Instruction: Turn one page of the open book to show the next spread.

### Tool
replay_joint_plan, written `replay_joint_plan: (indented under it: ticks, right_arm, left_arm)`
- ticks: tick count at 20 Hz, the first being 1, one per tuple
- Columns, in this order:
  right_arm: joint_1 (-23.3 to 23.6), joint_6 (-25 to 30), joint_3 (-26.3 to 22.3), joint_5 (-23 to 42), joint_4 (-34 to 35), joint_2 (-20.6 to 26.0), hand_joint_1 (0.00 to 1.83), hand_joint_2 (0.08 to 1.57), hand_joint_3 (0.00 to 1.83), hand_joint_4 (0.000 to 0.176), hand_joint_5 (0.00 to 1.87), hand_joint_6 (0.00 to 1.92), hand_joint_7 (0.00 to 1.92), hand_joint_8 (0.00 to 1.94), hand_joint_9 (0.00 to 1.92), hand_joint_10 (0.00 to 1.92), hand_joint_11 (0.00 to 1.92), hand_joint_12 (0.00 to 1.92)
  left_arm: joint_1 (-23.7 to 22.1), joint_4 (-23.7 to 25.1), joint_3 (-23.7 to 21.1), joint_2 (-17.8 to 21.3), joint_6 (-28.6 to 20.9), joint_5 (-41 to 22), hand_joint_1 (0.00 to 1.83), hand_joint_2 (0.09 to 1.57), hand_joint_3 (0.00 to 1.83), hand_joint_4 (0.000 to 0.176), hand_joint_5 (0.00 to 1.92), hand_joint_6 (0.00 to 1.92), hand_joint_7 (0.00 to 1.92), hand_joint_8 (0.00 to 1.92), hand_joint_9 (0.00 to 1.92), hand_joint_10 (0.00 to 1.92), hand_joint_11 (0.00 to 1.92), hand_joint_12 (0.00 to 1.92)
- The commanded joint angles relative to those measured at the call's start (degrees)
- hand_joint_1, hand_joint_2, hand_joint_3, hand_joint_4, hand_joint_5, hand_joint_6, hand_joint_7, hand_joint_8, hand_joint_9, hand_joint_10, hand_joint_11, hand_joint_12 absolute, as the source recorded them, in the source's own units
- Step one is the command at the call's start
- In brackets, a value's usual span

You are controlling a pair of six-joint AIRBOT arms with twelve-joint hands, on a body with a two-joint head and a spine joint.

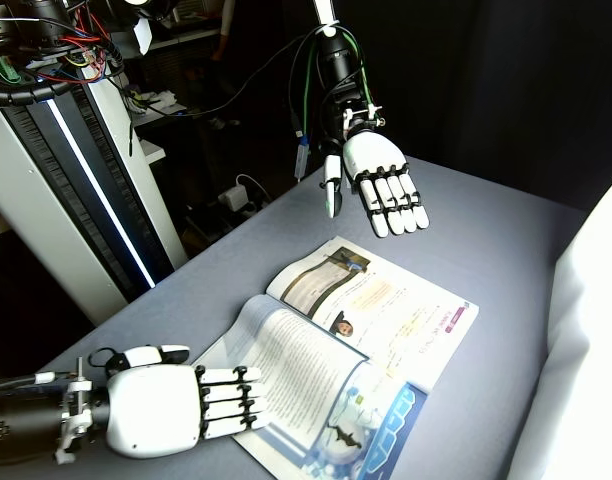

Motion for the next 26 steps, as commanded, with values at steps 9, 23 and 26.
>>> replay_joint_plan:
  ticks: [9, 23, 26]
  right_arm:
    - [4.92, -0.43, 3.81, 4.47, 0.5, -7.01, 0.0, 1.28, 0.0, 0.0, 0.0, 0.0, 0.0, 0.0, 0.0, 0.0, 0.0, 0.0]
    - [11.66, -9.55, 7.79, 9.03, 7.3, -15.87, 0.0, 1.25, 0.0, 0.0, 0.04, 0.02, 0.0, 0.0, 0.0, 0.0, 0.0, 0.0]
    - [12.62, -10.66, 8.63, 11.08, 8.83, -17.85, 0.0, 1.24, 0.0, 0.0, 0.03, 0.0, 0.02, 0.01, 0.0, 0.0, 0.0, 0.0]
  left_arm:
    - [0.49, -3.06, -0.85, 1.38, 1.0, -9.41, 0.13, 1.43, 0.0, 0.0, 0.02, 0.0, 0.0, 0.0, 0.0, 0.0, 0.0, 0.0]
    - [2.19, -6.15, -2.26, 3.72, 3.59, -15.15, 0.0, 1.4, 0.0, 0.012, 0.0, 0.0, 0.0, 0.0, 0.0, 0.0, 0.0, 0.0]
    - [2.21, -6.75, -2.33, 4.03, 4.16, -16.87, 0.0, 1.4, 0.0, 0.012, 0.0, 0.0, 0.0, 0.0, 0.0, 0.0, 0.0, 0.0]
